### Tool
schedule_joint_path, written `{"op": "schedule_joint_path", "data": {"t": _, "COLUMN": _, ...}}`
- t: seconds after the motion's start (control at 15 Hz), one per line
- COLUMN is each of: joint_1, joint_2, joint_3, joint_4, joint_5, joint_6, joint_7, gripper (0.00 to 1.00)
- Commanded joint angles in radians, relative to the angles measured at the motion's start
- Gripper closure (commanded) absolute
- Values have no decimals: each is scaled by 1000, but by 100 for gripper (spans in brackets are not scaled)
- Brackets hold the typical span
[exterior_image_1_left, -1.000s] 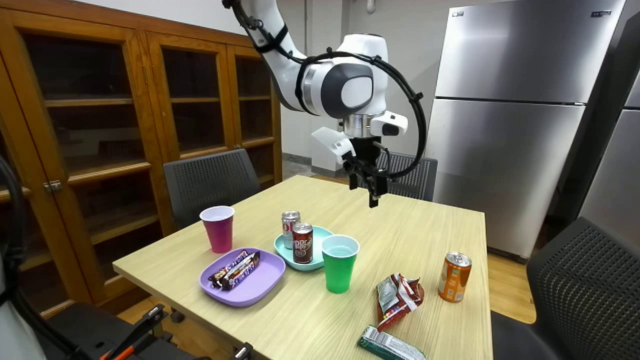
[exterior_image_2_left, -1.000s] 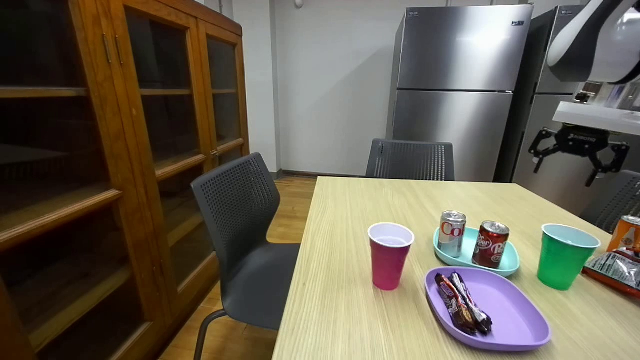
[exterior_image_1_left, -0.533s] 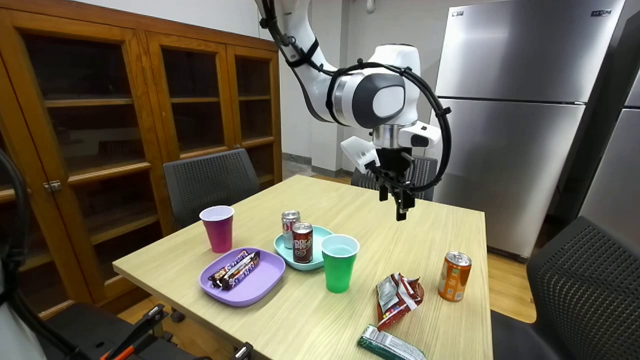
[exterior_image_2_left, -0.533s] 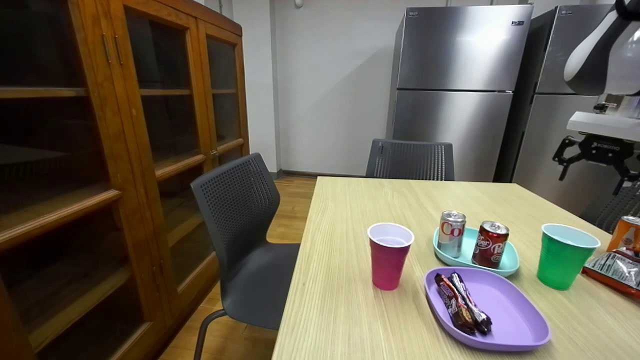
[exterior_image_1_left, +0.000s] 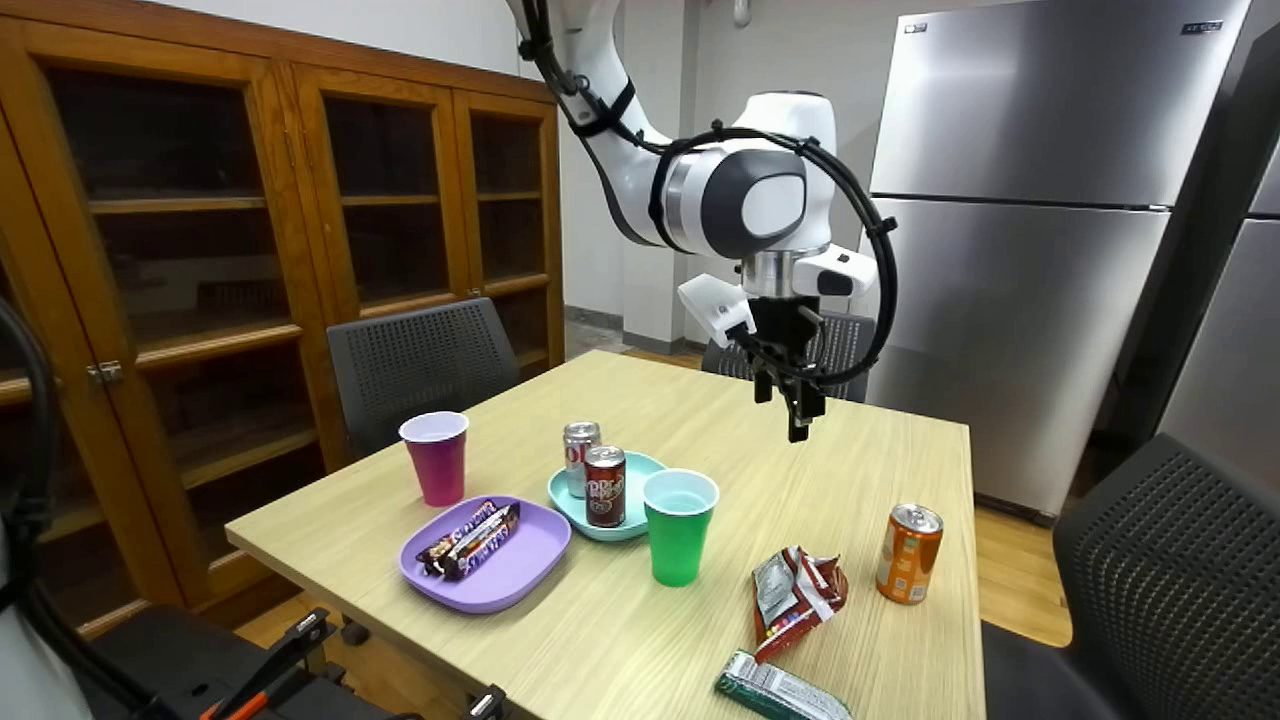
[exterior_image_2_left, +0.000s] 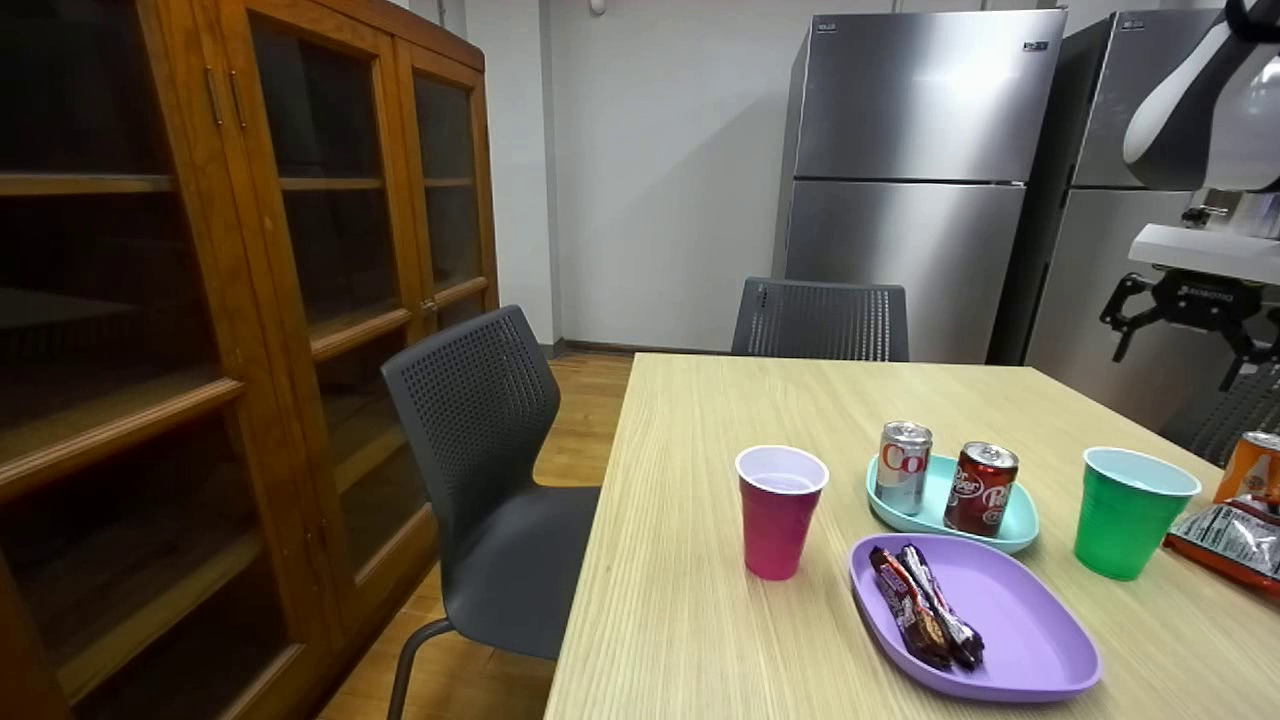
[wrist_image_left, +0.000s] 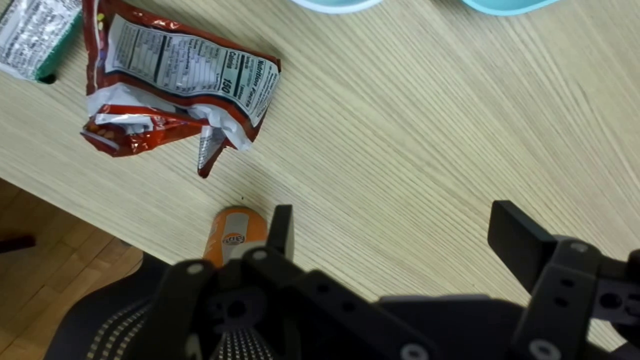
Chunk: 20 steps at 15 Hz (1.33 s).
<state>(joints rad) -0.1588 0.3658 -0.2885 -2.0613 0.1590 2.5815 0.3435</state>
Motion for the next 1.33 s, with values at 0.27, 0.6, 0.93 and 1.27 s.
{"op": "schedule_joint_path", "data": {"t": 0.27, "joint_1": -12, "joint_2": -1, "joint_3": 12, "joint_4": 2, "joint_5": -9, "joint_6": -2, "joint_7": 5, "gripper": 0}}
{"op": "schedule_joint_path", "data": {"t": 0.6, "joint_1": -38, "joint_2": 51, "joint_3": -11, "joint_4": 62, "joint_5": 2, "joint_6": -37, "joint_7": 39, "gripper": 0}}
{"op": "schedule_joint_path", "data": {"t": 0.93, "joint_1": -63, "joint_2": 130, "joint_3": -43, "joint_4": 141, "joint_5": 0, "joint_6": -55, "joint_7": 98, "gripper": 0}}
{"op": "schedule_joint_path", "data": {"t": 1.27, "joint_1": -82, "joint_2": 231, "joint_3": -60, "joint_4": 261, "joint_5": 4, "joint_6": -119, "joint_7": 160, "gripper": 0}}
